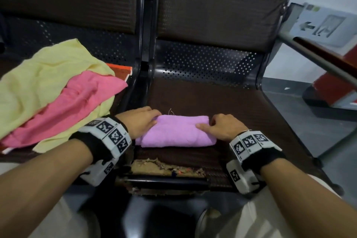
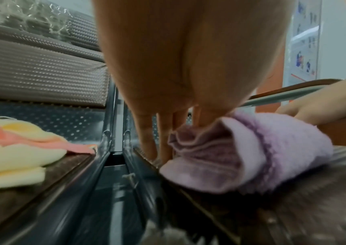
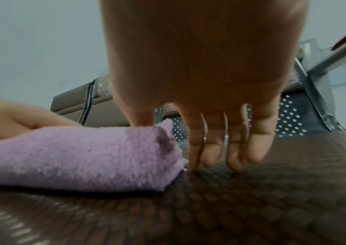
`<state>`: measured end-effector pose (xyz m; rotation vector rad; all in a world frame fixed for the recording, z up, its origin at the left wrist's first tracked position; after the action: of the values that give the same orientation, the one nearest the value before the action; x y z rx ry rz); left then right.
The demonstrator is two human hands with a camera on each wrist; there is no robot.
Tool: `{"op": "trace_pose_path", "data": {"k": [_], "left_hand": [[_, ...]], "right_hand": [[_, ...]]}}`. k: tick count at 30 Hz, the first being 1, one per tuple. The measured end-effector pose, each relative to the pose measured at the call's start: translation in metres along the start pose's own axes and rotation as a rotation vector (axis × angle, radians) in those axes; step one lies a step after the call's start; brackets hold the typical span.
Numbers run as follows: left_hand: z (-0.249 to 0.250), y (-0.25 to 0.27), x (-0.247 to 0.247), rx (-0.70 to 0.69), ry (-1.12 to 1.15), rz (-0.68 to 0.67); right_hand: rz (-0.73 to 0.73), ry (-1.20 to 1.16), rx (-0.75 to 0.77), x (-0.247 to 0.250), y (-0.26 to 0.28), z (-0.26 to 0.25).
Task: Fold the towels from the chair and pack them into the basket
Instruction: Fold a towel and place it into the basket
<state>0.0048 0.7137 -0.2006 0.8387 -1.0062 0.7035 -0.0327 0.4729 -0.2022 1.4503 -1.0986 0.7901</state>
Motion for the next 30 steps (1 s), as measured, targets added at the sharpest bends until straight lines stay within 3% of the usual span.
{"op": "trace_pose_path", "data": {"k": [4, 9, 13, 16, 20, 24, 30], "left_hand": [[0.01, -0.004, 0.003, -0.041, -0.12, -0.023], [0.021, 0.007, 0.001, -0.005, -0.166, -0.103], [0.033, 0.013, 0.019, 0.002, -0.015, -0.058], [0.058, 0.026, 0.042, -0.074, 0.295, -0.052], [0.102, 0.045, 0.06, -0.202, 0.41, 0.082], [0.137, 0.062, 0.079, -0.349, 0.768, 0.167], [0.174, 0.084, 0.108, -0.295, 0.643, 0.115]], "right_hand": [[-0.069, -0.021, -0.034, -0.006, -0.007, -0.006], [-0.077, -0.329, -0.008, -0.005, -0.002, -0.021], [0.133, -0.593, 0.142, 0.014, 0.015, -0.041], [0.324, -0.769, 0.393, 0.042, 0.047, -0.058], [0.445, -0.847, 0.646, 0.078, 0.099, -0.071], [0.594, -0.931, 0.678, 0.116, 0.142, -0.06], [0.792, -0.964, 0.611, 0.179, 0.206, -0.02]]}}
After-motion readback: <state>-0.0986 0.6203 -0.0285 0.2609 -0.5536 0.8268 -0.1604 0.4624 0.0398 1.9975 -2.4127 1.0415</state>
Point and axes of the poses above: each hand's wrist, its own y-axis away from the middle knuckle, its own x-axis out of the back of the hand, z = x × y, the point moved 6 cm from there along -y, towards the middle knuckle, and after that the axes turned 7 degrees about x, right-handed, at the moved point
